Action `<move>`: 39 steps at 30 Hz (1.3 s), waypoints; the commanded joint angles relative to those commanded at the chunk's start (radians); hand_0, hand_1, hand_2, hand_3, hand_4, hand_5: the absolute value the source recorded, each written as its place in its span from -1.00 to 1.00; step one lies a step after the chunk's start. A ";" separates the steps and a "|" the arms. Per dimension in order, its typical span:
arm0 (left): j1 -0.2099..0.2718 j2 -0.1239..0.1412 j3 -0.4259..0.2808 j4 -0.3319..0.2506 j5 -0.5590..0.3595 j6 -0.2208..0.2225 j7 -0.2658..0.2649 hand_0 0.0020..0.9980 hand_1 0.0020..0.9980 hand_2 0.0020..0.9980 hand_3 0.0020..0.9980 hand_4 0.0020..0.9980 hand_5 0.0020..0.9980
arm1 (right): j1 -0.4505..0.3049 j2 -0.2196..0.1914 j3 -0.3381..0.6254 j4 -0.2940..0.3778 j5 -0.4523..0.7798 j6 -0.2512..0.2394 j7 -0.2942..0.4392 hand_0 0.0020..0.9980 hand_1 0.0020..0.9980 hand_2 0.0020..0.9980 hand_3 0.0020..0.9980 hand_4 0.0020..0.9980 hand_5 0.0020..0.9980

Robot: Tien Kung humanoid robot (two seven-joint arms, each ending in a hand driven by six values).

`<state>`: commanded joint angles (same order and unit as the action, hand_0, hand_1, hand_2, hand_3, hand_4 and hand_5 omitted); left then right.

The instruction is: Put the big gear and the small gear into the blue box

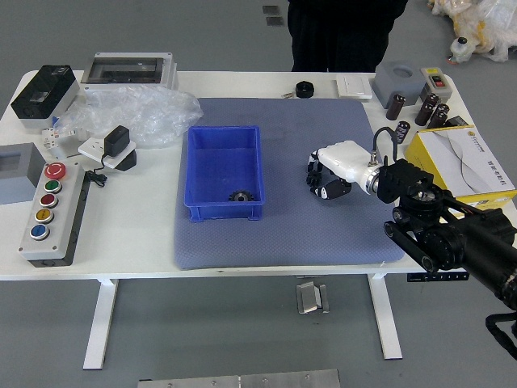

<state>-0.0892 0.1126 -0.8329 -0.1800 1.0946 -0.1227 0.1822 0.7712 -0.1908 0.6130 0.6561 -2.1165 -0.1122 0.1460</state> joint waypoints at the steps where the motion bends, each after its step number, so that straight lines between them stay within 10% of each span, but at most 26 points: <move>1: 0.000 0.000 0.000 0.000 0.000 0.000 0.000 0.75 0.72 0.65 0.68 0.42 -0.40 | -0.001 0.002 0.000 -0.001 -0.002 -0.001 -0.001 -0.04 -0.09 0.15 0.29 0.40 -0.42; 39: 0.001 0.004 0.008 0.000 -0.004 0.000 -0.002 0.75 0.72 0.65 0.69 0.42 -0.40 | 0.006 -0.022 0.008 0.013 -0.012 -0.063 -0.004 0.06 -0.23 -0.06 0.14 0.23 -0.52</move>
<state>-0.0882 0.1163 -0.8253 -0.1800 1.0907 -0.1229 0.1797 0.7774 -0.2133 0.6210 0.6694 -2.1282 -0.1752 0.1421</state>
